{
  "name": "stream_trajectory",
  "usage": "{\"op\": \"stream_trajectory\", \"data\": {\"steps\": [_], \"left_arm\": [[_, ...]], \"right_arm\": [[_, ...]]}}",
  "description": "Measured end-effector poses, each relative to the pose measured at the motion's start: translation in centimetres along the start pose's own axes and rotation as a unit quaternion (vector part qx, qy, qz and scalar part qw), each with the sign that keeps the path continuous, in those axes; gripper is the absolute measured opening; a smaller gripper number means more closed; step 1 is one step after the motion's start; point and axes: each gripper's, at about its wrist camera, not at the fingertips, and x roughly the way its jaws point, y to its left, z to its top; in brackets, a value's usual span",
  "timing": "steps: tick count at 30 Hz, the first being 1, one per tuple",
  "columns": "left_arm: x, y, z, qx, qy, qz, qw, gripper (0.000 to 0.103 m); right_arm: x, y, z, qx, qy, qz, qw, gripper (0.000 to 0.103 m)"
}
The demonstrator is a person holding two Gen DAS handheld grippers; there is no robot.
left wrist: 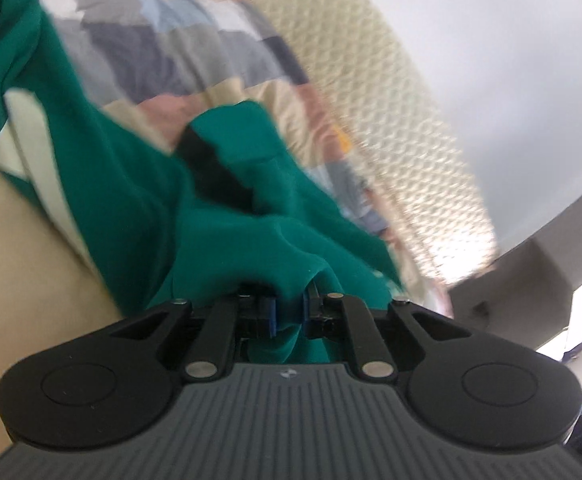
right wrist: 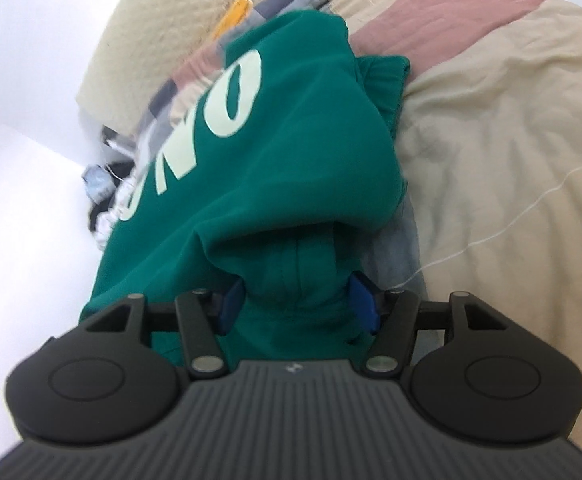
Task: Fold large clothes
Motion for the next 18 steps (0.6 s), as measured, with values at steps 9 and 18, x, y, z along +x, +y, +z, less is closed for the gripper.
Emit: {"op": "stream_trajectory", "data": {"steps": [9, 18], "left_arm": [[1.8, 1.1, -2.4, -0.037, 0.041, 0.005, 0.9985, 0.075], [5.0, -0.7, -7.7, 0.005, 0.153, -0.012, 0.9882, 0.081]], "right_arm": [[0.5, -0.6, 0.0, 0.007, 0.01, -0.018, 1.0, 0.068], [3.7, 0.8, -0.5, -0.056, 0.061, -0.077, 0.994, 0.072]]}}
